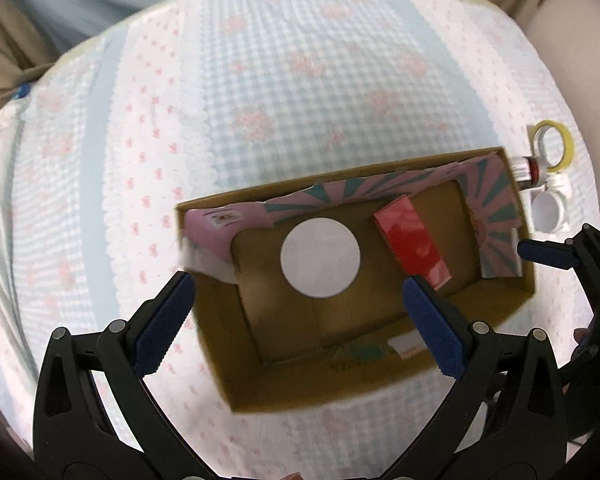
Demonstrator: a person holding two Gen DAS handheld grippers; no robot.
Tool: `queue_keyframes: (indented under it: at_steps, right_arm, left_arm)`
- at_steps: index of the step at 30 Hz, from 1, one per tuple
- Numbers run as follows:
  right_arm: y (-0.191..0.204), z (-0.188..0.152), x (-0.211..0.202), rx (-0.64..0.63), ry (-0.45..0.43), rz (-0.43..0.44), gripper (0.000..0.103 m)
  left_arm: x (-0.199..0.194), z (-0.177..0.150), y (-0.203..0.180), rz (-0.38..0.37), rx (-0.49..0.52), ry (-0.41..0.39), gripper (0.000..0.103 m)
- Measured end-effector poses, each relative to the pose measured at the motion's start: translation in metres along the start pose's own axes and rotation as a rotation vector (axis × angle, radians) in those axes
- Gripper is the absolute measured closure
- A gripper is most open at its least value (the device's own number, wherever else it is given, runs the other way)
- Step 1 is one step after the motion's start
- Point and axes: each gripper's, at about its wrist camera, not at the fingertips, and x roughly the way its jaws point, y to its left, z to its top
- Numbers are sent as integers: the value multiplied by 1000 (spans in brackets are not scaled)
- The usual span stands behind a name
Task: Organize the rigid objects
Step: 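Open both tools to drop the jar and red box, then withdraw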
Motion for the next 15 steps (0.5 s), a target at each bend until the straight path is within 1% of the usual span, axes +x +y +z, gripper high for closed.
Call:
queue_keyframes:
  at_steps: [3,7,8,12,15]
  right_arm:
    - [7,-12,-29,-4,-43,-30,0]
    - [16,-33,-68,7,-89,-47,0]
    - [22,-29,-73,8,-94,-53,0]
    - [30,-57,-107,25,-116,-66,0]
    - [31,-71,-119,63,-122,-58,0]
  left_arm:
    - [-28,-12,2,-3,-9,-36,0]
    - [-64,-29,3,-2,-42,-85,0]
    - [-73,-35,1,-2,-52,-98,0]
    - [-104,-59,-3,-15,-97,-148,0]
    - [-126,-73,-9,-40,-121,-175,0]
